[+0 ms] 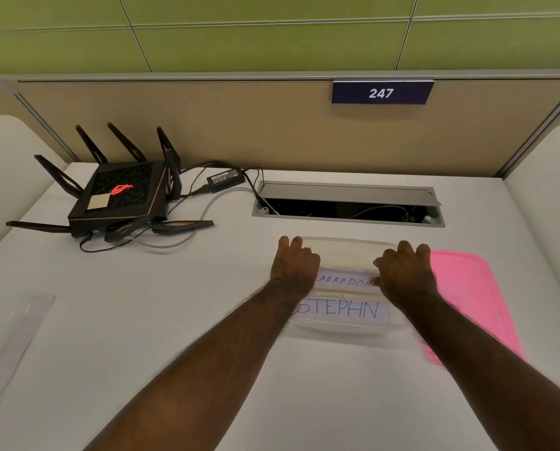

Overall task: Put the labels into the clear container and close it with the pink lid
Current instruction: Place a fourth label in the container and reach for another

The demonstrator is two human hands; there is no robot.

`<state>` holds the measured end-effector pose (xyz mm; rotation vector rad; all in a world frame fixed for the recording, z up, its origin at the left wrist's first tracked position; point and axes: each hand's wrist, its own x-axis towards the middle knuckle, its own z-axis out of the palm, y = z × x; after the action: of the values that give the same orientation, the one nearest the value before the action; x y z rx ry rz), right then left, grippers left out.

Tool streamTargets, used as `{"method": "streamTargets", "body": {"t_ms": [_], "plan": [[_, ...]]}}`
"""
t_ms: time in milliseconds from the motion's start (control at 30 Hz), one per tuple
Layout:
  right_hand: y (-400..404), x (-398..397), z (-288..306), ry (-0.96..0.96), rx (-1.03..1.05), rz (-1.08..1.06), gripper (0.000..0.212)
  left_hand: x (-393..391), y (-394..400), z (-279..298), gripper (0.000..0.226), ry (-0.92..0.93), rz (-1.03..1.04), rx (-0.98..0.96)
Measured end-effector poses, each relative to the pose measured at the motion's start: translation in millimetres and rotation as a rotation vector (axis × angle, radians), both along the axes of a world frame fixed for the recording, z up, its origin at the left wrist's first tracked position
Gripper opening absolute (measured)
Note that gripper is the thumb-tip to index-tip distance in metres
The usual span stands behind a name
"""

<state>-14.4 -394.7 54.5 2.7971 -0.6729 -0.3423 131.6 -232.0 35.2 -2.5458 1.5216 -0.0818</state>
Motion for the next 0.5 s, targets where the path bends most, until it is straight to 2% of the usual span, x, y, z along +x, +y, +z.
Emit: {"method": "streamTargets", "body": {"t_ms": [100,267,500], "plan": [[-1.1,0.8,6.2,-0.086,0.011,-0.021,0.047,1.6,5.6,0.2,0.029,0.028,-0.001,-0.199],[5.9,9.1,14.7,-0.209,0.042,-0.026,0.042,-0.4,43.1,11.9,0.037,0.042,0.193,-0.476],[52.6,51.4,19.8,-0.307,0.127,0.088,0.06,4.6,120.3,8.7,0.048,0.071,0.483,-0.486]]}}
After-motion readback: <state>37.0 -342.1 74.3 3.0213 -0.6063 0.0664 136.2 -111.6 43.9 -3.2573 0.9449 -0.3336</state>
